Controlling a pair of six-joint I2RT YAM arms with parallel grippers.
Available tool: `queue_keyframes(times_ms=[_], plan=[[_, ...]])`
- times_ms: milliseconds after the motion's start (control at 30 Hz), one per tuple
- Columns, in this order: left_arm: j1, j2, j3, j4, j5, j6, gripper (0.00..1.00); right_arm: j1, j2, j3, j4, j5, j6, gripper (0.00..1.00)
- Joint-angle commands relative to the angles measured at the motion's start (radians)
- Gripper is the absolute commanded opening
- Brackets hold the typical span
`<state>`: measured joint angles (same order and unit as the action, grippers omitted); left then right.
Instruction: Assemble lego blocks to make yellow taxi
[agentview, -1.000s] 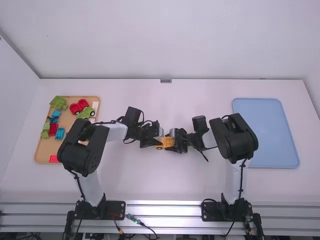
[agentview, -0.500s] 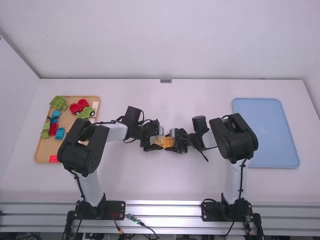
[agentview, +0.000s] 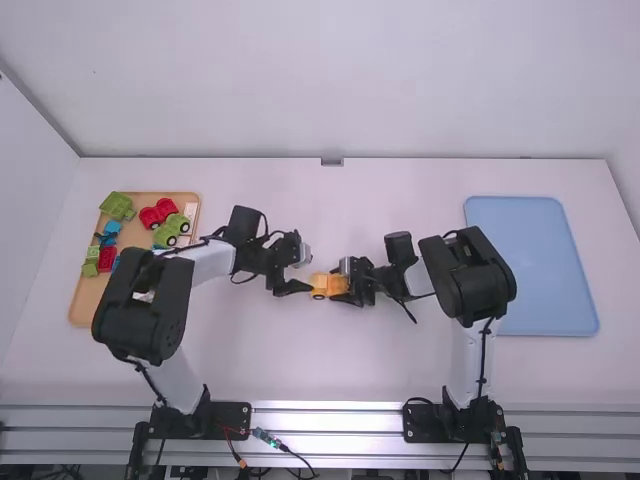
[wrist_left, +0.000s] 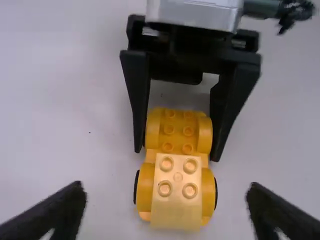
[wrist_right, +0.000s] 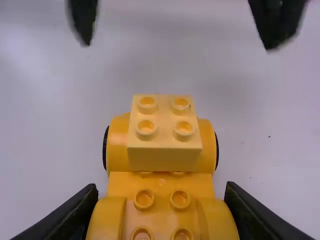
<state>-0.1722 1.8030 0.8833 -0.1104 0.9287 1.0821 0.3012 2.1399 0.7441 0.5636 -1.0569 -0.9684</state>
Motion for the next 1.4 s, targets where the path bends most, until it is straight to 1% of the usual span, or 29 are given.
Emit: queue_keyframes(times_ms=[0,33,67,100,133,267,367,467,667,833,900,1167,1300,1367], plan=[[0.01,-0.013,-0.012,-0.016,0.097,0.084,0.63,0.006,0.017,-0.004,-0.003,-0.013,0.002,0.6],[-0.001,-0.01,-0.021,0.0,0.096,0.083,0.38,0.006,0.017,-0.004,-0.003,-0.012,0.002,0.6],[-0.011,-0.008,-0.027,0.018,0.096,0.083,0.17,0.006,0.017,-0.003,-0.003,-0.013,0.002,0.6],[-0.021,-0.002,-0.037,0.047,0.09,0.077,0.02,0.006,0.017,-0.003,-0.003,-0.013,0.003,0.6],[-0.022,-0.002,-0.039,0.051,0.09,0.074,0.02,0.006,0.017,-0.003,-0.003,-0.012,0.003,0.6],[-0.046,0.003,-0.097,0.216,0.028,-0.086,0.02,0.006,0.017,-0.003,-0.001,-0.019,0.003,0.6],[-0.046,0.003,-0.137,0.304,0.031,-0.132,0.02,0.006,0.017,-0.004,-0.001,-0.019,0.002,0.6],[-0.042,0.003,-0.157,0.342,0.019,-0.154,0.02,0.006,0.017,-0.004,0.0,-0.019,0.002,0.6],[-0.04,0.021,-0.153,0.343,-0.002,-0.154,0.02,0.006,0.017,-0.004,-0.001,-0.02,-0.001,0.6],[-0.045,0.056,-0.095,0.266,0.005,-0.143,0.02,0.006,0.017,-0.004,0.0,-0.02,0.002,0.6],[-0.046,0.075,-0.081,0.261,0.005,-0.145,0.02,0.006,0.017,-0.004,-0.001,-0.019,0.002,0.6],[-0.046,0.145,-0.072,0.292,0.005,-0.153,0.02,0.006,0.017,-0.004,-0.001,-0.019,0.003,0.6],[-0.058,0.16,-0.056,0.257,0.004,-0.141,0.02,0.006,0.017,-0.004,0.0,-0.019,0.002,0.6],[-0.076,0.16,-0.039,0.187,-0.003,-0.072,0.02,0.006,0.017,-0.003,0.001,-0.019,0.001,0.6]])
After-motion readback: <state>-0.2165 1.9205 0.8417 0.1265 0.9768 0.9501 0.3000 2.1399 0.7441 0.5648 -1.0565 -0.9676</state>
